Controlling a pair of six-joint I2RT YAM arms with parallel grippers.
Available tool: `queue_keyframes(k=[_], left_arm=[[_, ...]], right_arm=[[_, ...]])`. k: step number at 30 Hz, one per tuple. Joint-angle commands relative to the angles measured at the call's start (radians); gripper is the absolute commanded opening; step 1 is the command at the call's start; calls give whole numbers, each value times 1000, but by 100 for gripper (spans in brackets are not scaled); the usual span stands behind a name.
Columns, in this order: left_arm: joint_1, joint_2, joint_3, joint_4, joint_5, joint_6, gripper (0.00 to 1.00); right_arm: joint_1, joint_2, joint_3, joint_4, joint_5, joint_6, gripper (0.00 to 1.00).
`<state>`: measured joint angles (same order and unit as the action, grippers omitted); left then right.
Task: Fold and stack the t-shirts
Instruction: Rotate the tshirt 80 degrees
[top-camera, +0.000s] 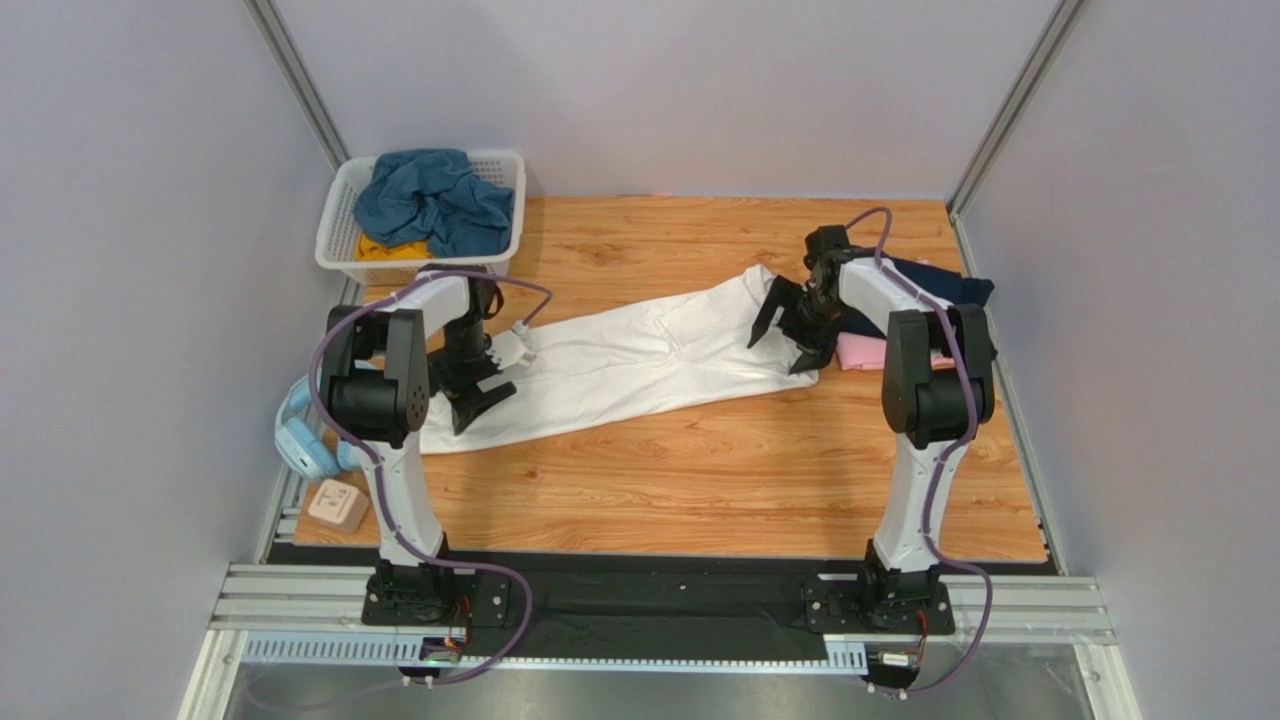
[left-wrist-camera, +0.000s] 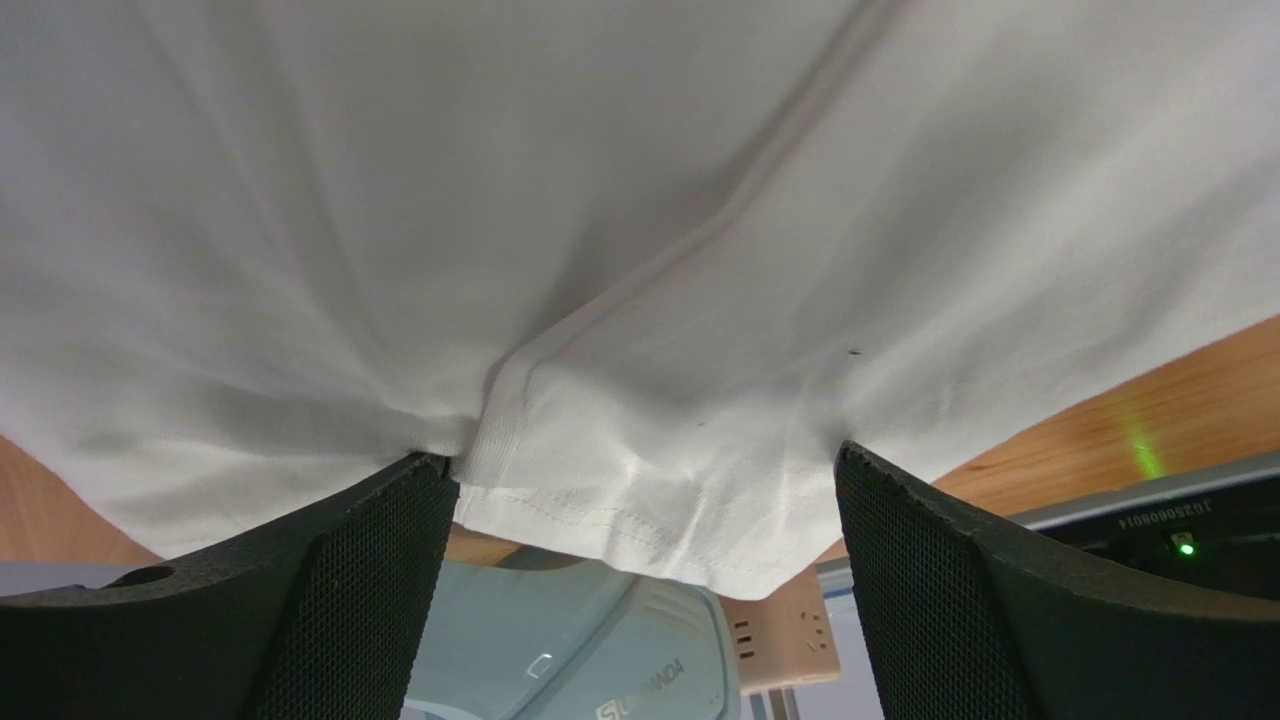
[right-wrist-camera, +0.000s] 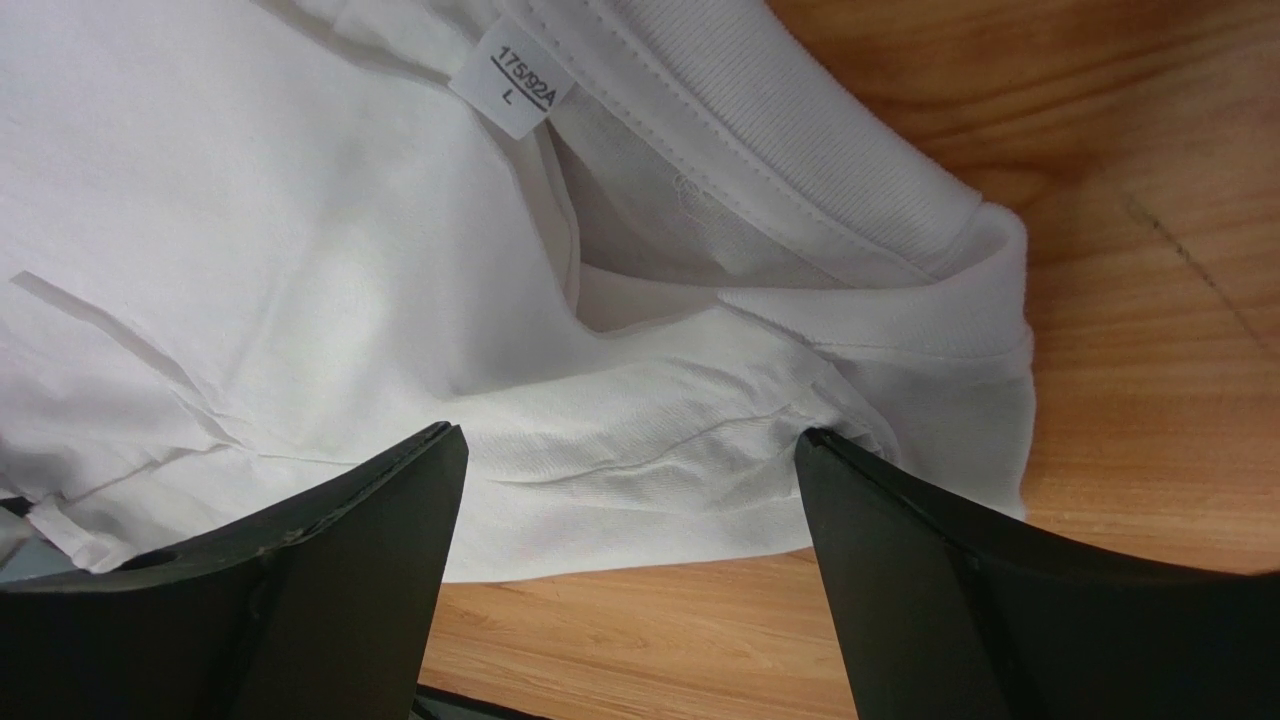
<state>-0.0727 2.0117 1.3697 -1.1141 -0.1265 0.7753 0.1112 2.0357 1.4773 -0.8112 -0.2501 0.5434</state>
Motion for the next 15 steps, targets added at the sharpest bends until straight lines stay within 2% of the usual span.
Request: queue_keyframes(k=[1,5,15], left_arm=[[-68,-41,-14,-87,88,4,100],[-154,-28,-27,-108,112,-11,100],[-243,19,-9,-234,174,-22,100]], right_arm=[[-15,103,95,24,55,-7,89],[-27,161,173,-2,51,-5,89],[-65,342,434,-46,-50,1,90]])
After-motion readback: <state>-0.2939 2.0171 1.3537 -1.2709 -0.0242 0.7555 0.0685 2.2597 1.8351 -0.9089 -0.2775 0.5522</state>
